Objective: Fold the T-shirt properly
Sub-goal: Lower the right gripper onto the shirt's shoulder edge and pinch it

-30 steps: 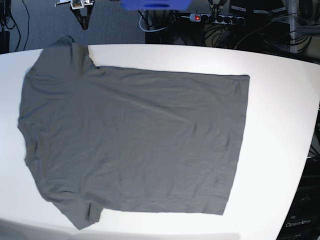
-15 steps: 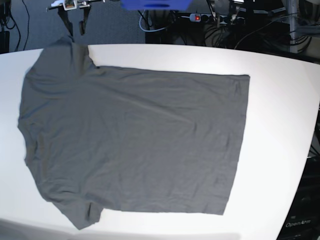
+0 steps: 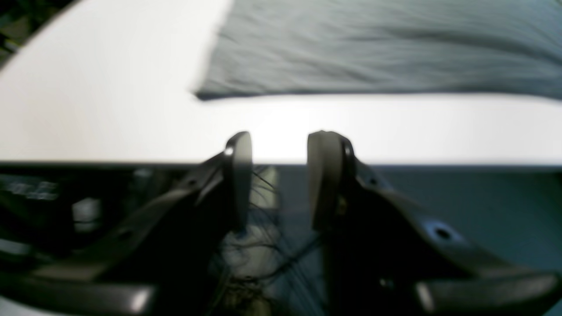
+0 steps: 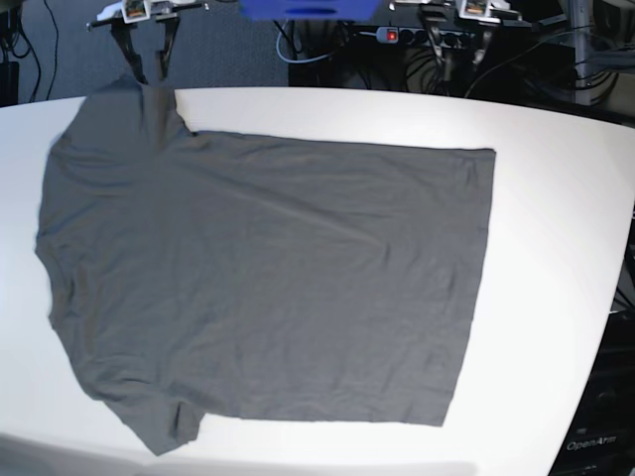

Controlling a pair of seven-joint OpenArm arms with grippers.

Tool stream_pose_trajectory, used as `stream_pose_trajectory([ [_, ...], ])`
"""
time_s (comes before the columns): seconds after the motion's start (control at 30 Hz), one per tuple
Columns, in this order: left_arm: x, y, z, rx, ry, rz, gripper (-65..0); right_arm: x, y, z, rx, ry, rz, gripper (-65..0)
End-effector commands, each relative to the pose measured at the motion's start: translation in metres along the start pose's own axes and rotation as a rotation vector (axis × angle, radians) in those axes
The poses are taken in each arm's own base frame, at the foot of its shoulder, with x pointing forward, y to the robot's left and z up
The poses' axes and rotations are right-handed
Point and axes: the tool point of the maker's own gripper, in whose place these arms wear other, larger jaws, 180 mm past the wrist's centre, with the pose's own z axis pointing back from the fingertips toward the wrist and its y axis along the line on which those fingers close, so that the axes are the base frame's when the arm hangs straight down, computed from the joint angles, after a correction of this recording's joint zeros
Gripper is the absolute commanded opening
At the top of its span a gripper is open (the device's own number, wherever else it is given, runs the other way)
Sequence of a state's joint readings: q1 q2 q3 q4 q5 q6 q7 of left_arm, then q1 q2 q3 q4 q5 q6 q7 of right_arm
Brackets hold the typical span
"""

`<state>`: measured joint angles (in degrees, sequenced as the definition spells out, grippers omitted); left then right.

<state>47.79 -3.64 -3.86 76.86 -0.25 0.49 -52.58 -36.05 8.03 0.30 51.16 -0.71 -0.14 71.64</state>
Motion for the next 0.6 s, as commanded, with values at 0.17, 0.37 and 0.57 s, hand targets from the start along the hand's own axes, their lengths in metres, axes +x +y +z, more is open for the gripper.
stream_pose_trajectory([
  [0.17,0.002,0.004,-0.008,0.002,0.051,-0.010,-43.8,0.005,-0.017,-0.002,-0.036,-0.003,0.028,-44.3],
  [0.37,0.007,0.002,-0.018,0.004,0.038,-0.001,-43.8,0.005,-0.017,-0.002,-0.035,-0.003,0.029,-44.3],
  [0.57,0.007,0.002,-0.019,0.003,0.037,-0.002,-43.8,0.001,-0.018,-0.006,-0.034,0.021,0.032,-44.3],
])
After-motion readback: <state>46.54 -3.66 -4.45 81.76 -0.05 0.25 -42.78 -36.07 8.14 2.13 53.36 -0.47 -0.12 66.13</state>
